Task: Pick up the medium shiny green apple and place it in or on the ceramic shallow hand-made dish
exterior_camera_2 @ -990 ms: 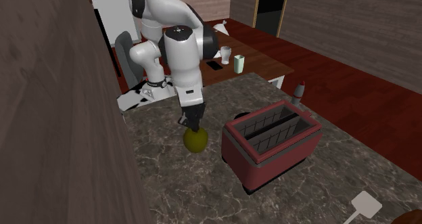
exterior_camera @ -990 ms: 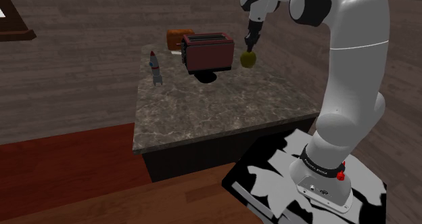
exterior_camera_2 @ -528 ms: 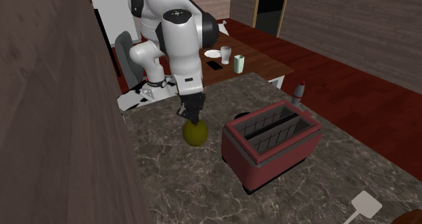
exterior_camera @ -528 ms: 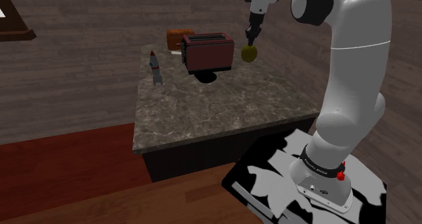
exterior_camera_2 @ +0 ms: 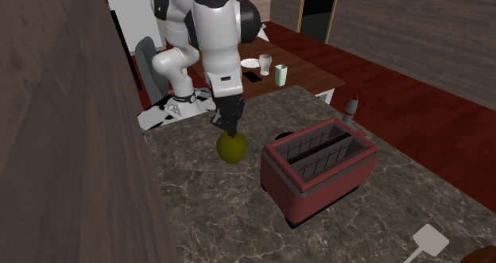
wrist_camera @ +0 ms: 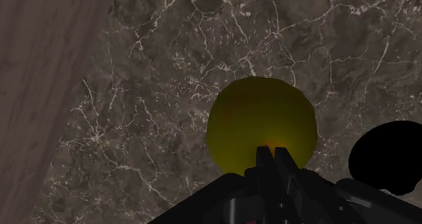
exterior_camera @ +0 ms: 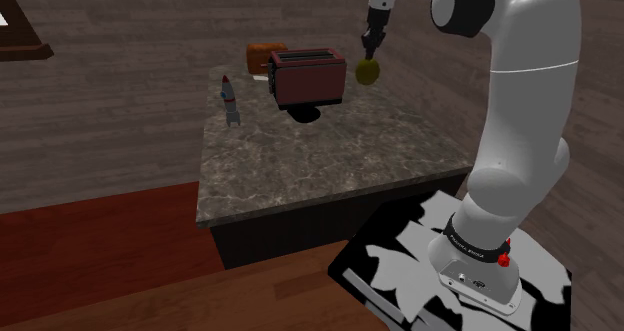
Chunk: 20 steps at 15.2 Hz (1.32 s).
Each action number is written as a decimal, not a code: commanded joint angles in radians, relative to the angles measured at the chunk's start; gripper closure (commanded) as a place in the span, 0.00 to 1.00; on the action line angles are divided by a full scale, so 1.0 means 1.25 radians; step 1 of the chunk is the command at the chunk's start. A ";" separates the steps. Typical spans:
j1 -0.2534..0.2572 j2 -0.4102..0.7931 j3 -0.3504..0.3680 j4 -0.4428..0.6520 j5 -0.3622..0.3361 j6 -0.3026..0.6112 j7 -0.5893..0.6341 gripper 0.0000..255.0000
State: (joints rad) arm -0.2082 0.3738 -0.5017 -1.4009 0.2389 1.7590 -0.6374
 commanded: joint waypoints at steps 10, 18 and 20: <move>0.130 -0.019 0.047 0.053 -0.032 -0.051 0.190 1.00; 0.197 0.043 0.086 0.198 -0.028 -0.126 0.319 1.00; 0.211 0.077 0.097 0.266 -0.023 -0.158 0.355 1.00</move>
State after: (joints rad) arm 0.0491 0.4427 -0.3883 -1.1228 0.2053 1.5875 -0.2185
